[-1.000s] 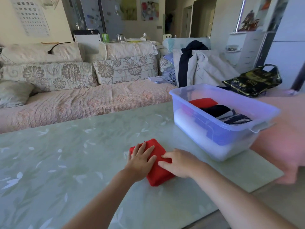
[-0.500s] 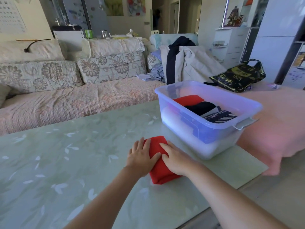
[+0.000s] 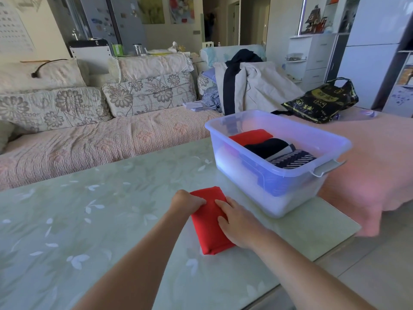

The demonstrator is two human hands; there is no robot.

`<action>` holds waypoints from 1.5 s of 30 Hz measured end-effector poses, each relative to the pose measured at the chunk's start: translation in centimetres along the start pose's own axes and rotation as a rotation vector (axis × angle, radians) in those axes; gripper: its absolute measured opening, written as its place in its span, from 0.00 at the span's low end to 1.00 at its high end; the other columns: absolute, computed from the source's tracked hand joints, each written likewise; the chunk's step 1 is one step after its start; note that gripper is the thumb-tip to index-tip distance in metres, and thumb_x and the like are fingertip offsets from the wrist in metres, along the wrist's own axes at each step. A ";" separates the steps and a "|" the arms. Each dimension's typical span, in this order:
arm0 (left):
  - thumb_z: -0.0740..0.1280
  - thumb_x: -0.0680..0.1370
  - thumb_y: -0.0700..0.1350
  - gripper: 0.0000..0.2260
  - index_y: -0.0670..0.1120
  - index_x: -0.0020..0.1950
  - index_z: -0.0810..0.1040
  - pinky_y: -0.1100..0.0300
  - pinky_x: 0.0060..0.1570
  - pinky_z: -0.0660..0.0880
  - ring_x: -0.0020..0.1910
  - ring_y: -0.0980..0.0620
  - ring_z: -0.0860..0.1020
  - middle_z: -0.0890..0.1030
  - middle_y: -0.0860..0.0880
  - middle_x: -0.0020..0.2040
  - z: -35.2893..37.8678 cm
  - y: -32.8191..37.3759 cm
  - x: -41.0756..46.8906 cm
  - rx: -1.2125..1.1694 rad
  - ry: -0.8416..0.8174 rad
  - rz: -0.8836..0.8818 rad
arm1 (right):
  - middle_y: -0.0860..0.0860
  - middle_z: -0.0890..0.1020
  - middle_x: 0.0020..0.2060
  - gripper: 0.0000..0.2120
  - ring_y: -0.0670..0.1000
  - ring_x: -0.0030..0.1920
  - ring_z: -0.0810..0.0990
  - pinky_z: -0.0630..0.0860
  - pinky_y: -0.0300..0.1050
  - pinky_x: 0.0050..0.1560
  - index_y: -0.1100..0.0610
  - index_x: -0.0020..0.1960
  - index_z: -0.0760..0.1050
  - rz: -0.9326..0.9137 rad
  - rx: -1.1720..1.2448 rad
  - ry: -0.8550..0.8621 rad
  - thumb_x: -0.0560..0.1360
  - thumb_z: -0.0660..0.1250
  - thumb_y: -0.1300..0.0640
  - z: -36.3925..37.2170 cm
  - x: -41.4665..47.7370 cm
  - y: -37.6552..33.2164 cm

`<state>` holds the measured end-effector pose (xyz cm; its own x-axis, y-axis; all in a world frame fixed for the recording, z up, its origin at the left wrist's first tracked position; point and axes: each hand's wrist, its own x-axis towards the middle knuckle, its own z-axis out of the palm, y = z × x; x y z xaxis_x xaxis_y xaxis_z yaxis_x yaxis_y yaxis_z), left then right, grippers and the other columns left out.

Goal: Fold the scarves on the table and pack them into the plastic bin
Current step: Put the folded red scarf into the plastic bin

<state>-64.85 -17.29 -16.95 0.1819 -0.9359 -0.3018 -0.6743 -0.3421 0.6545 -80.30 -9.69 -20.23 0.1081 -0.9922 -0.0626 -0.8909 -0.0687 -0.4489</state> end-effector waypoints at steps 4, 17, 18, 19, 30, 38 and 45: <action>0.77 0.69 0.44 0.23 0.37 0.59 0.76 0.58 0.38 0.74 0.43 0.49 0.79 0.80 0.42 0.48 -0.9 -0.4 0.4 -0.207 -0.131 -0.035 | 0.49 0.63 0.76 0.28 0.55 0.73 0.64 0.62 0.52 0.73 0.45 0.78 0.58 0.000 0.009 -0.020 0.79 0.58 0.50 -0.7 0.2 -0.3; 0.67 0.64 0.26 0.17 0.45 0.45 0.73 0.61 0.37 0.77 0.39 0.49 0.80 0.81 0.44 0.41 -7.0 -3.9 -3.9 -0.895 -0.390 0.478 | 0.45 0.83 0.57 0.39 0.46 0.55 0.82 0.77 0.48 0.60 0.43 0.74 0.66 0.056 0.720 -0.074 0.65 0.75 0.49 -3.4 0.7 -2.3; 0.68 0.64 0.26 0.18 0.46 0.46 0.73 0.61 0.38 0.77 0.40 0.50 0.80 0.82 0.45 0.42 -7.8 -4.5 -4.0 -0.892 -0.374 0.509 | 0.45 0.85 0.52 0.28 0.46 0.52 0.84 0.78 0.50 0.60 0.45 0.65 0.76 0.011 0.703 -0.089 0.66 0.75 0.51 -3.5 0.7 -2.7; 0.69 0.63 0.28 0.19 0.46 0.48 0.73 0.60 0.39 0.76 0.41 0.50 0.79 0.82 0.46 0.43 -8.6 -5.0 -4.3 -0.845 -0.344 0.534 | 0.45 0.86 0.48 0.17 0.45 0.49 0.84 0.79 0.51 0.59 0.47 0.57 0.80 -0.031 0.658 -0.085 0.69 0.75 0.53 -3.6 0.6 -3.4; 0.78 0.60 0.58 0.59 0.53 0.80 0.44 0.52 0.76 0.48 0.78 0.54 0.47 0.50 0.53 0.79 -11.7 -5.8 -6.3 0.519 0.177 1.029 | 0.45 0.76 0.53 0.16 0.52 0.52 0.76 0.75 0.50 0.45 0.45 0.63 0.71 -0.430 -0.214 0.344 0.76 0.64 0.49 -2.6 -0.2 -7.0; 0.64 0.74 0.44 0.16 0.55 0.61 0.76 0.55 0.53 0.74 0.53 0.49 0.78 0.81 0.54 0.51 -10.2 -5.3 -5.9 0.597 0.210 0.980 | 0.45 0.80 0.40 0.14 0.52 0.38 0.80 0.68 0.47 0.34 0.50 0.55 0.75 -0.490 -0.430 0.502 0.74 0.71 0.44 -2.7 -0.4 -7.6; 0.62 0.75 0.46 0.15 0.51 0.61 0.78 0.55 0.44 0.74 0.49 0.47 0.79 0.81 0.51 0.51 -13.7 1.5 -6.1 0.395 0.289 1.079 | 0.49 0.81 0.59 0.20 0.55 0.58 0.79 0.73 0.53 0.53 0.52 0.67 0.72 -0.414 -0.361 0.515 0.79 0.65 0.44 -11.9 0.1 -8.9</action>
<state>-57.23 -13.28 -4.64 -0.4954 -0.7264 0.4764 -0.7435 0.6382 0.1999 -77.60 -10.42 -5.59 0.3247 -0.7952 0.5121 -0.9212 -0.3887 -0.0194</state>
